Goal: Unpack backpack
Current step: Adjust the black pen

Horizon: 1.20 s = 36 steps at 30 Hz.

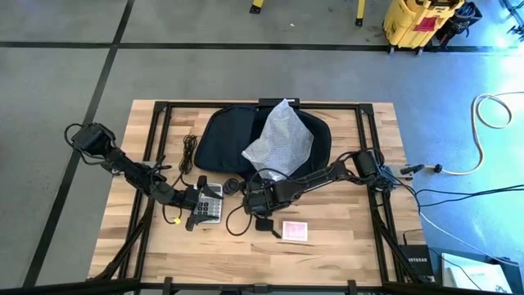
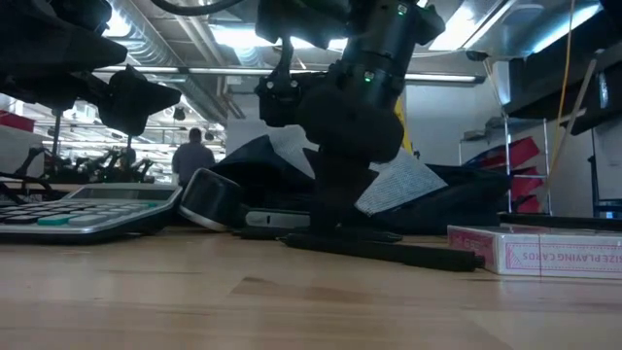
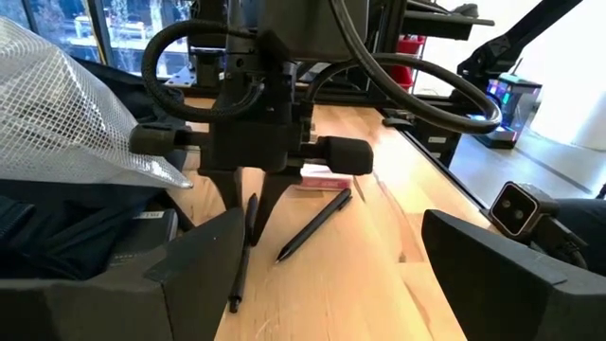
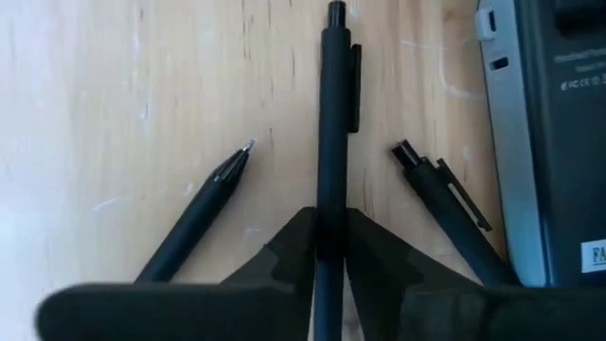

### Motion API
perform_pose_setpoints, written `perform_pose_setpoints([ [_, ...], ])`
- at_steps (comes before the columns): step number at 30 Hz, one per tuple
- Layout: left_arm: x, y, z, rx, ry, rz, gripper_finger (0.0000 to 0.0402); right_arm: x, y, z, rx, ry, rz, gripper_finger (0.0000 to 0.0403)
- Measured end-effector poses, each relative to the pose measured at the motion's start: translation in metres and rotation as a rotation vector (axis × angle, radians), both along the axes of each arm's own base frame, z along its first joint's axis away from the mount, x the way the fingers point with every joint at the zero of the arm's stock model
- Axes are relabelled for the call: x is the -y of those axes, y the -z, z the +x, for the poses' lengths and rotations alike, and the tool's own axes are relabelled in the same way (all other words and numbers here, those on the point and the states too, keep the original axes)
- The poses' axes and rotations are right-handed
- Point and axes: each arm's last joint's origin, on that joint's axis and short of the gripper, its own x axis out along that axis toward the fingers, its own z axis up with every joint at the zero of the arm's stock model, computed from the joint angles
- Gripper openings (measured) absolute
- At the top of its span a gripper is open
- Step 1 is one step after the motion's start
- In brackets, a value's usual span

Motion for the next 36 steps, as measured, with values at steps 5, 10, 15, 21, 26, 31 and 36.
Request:
perform_pose_setpoints([
  [5,0.000,0.000,0.000,0.000,0.000,-0.001,0.0310,0.000,-0.005,0.002,-0.013,-0.004,0.001,0.0021],
  [10,0.000,0.000,0.000,0.000,-0.001,-0.003,0.0310,-0.002,-0.013,0.006,-0.015,-0.022,0.000,0.0019],
  [15,0.000,0.000,0.000,0.000,-0.001,-0.003,0.0310,-0.003,-0.023,0.009,-0.006,-0.028,0.016,0.0018],
  [21,0.000,0.000,0.000,0.001,-0.001,-0.004,0.0310,-0.015,-0.041,0.016,0.036,-0.010,0.084,0.0017],
  [26,0.000,0.000,0.000,0.002,-0.001,-0.004,0.0310,-0.044,-0.060,0.017,0.097,0.004,0.137,0.0017],
  [31,0.000,0.000,0.000,0.003,0.000,-0.008,0.0310,-0.077,-0.066,0.007,0.115,0.039,0.160,0.0017],
  [36,0.000,-0.001,0.000,0.004,0.005,-0.014,0.0310,-0.109,-0.066,-0.008,0.106,0.006,0.177,0.0017],
])
